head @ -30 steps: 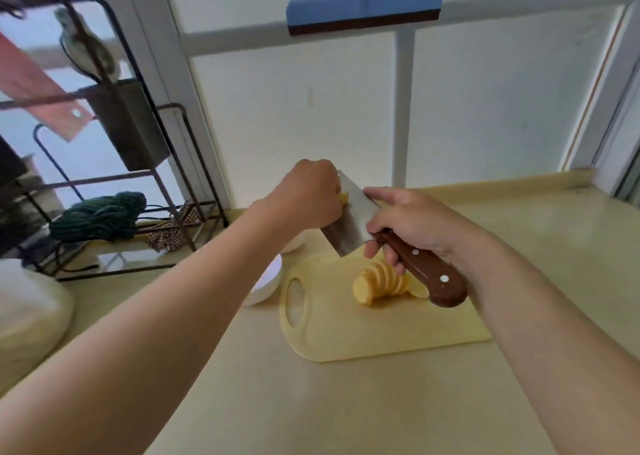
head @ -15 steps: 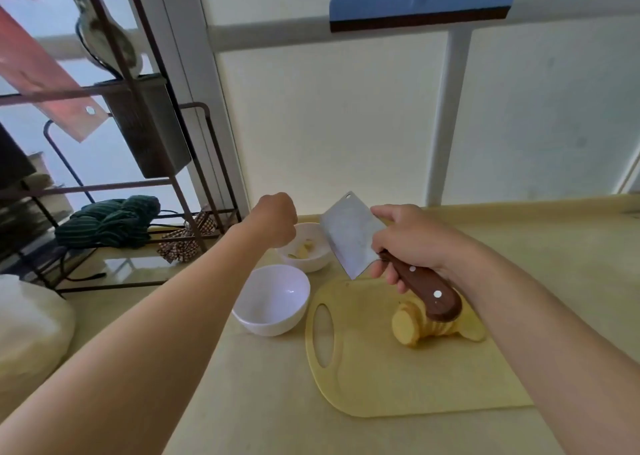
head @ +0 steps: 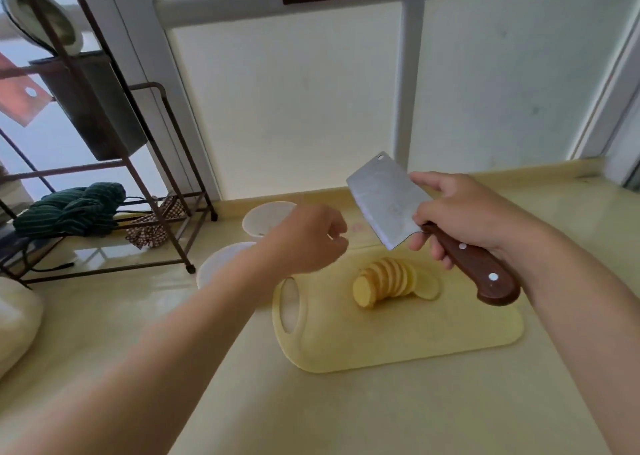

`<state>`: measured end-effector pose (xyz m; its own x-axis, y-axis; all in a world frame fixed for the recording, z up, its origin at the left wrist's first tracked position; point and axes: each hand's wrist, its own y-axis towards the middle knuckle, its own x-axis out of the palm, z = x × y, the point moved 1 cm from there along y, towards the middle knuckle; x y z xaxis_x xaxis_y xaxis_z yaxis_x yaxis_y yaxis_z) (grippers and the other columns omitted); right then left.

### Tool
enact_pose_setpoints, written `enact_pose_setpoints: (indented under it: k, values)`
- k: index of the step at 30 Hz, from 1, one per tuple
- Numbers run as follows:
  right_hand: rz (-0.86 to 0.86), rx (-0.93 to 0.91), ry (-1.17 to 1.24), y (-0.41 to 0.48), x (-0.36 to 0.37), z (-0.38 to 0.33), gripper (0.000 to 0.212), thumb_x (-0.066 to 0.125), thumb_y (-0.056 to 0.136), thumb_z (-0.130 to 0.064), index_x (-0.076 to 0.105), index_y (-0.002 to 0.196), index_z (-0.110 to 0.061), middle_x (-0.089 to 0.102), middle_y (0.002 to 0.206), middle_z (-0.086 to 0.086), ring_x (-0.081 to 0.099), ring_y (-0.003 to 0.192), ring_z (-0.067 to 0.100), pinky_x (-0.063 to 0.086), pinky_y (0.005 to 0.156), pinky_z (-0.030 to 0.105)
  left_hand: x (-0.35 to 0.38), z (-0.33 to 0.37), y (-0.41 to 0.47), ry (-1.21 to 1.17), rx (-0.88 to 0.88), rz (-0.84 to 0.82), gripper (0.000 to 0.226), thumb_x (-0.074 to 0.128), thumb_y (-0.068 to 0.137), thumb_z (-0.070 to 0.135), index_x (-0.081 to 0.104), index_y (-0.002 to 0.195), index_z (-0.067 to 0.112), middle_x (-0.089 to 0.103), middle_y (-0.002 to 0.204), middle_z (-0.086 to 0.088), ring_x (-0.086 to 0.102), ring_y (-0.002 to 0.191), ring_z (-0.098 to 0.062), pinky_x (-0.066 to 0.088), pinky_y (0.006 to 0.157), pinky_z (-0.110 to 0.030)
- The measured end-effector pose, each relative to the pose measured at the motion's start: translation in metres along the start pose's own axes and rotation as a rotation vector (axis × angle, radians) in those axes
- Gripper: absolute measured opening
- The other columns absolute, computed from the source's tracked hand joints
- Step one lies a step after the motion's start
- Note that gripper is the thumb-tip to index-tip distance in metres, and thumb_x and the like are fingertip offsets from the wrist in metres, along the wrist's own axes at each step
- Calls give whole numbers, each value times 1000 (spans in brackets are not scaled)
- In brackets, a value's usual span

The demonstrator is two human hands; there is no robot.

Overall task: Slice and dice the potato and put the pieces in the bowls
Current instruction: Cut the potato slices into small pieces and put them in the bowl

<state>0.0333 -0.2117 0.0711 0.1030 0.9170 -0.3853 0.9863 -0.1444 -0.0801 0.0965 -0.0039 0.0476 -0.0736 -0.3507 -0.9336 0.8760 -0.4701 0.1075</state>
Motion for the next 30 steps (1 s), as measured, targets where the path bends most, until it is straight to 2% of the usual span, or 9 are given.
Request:
enact_pose_setpoints:
  k: [2, 5, 11, 13, 17, 22, 25, 30]
  values:
    - [17, 6, 11, -10, -10, 8, 72, 49, 95, 2, 39, 157, -34, 75, 71, 18, 57, 43, 20, 49, 40, 30, 18, 8, -17, 1, 15, -64, 36, 66, 87, 38, 63, 119, 21, 63, 108, 9, 60, 98, -10, 49, 86, -26]
    - [18, 16, 21, -23, -20, 17, 69, 47, 96, 3, 45, 150, -39, 74, 70, 18, 56, 45, 21, 50, 42, 31, 38, 10, -35, -55, -21, -113, 50, 66, 82, 50, 59, 124, 24, 62, 109, 12, 61, 96, -6, 52, 85, -26]
    - [20, 22, 38, -38, -26, 25, 72, 47, 95, 3, 43, 153, -39, 73, 70, 17, 56, 45, 21, 51, 43, 31, 53, 17, -47, -104, -25, -102, 46, 65, 64, 63, 64, 99, 34, 63, 92, 16, 61, 82, -5, 57, 77, -39]
    - [24, 18, 36, -42, -26, 26, 72, 47, 95, 3, 42, 154, -38, 73, 69, 17, 57, 44, 21, 51, 43, 31, 55, 17, -48, -118, -34, -77, 44, 66, 65, 60, 64, 100, 34, 63, 92, 15, 62, 81, -6, 57, 76, -41]
    - [26, 20, 28, -51, -28, 26, 73, 47, 95, 3, 40, 155, -39, 73, 71, 17, 56, 45, 21, 51, 43, 31, 54, 16, -51, -192, -52, -29, 31, 73, 75, 38, 67, 103, 27, 65, 92, 13, 64, 81, -8, 57, 79, -41]
    - [25, 20, 15, -61, -28, 26, 75, 47, 94, 2, 39, 157, -38, 74, 73, 18, 58, 45, 20, 51, 44, 31, 48, 7, -59, -210, -79, -6, 45, 75, 77, 28, 60, 119, 26, 60, 106, 10, 63, 87, -7, 54, 82, -25]
    - [16, 24, 3, -66, -25, 27, 76, 47, 95, 2, 36, 158, -38, 74, 71, 17, 58, 45, 21, 51, 43, 31, 47, 0, -67, -145, -59, -53, 48, 78, 74, 34, 60, 119, 30, 57, 109, 9, 62, 87, -6, 51, 78, -20]
    - [-71, 2, -78, -76, -6, 21, 78, 45, 94, 2, 34, 158, -42, 73, 71, 16, 57, 47, 23, 51, 45, 32, 54, -9, -76, -3, -101, -77, 56, 72, 76, 51, 57, 125, 28, 52, 107, 7, 56, 94, -10, 49, 83, -26]
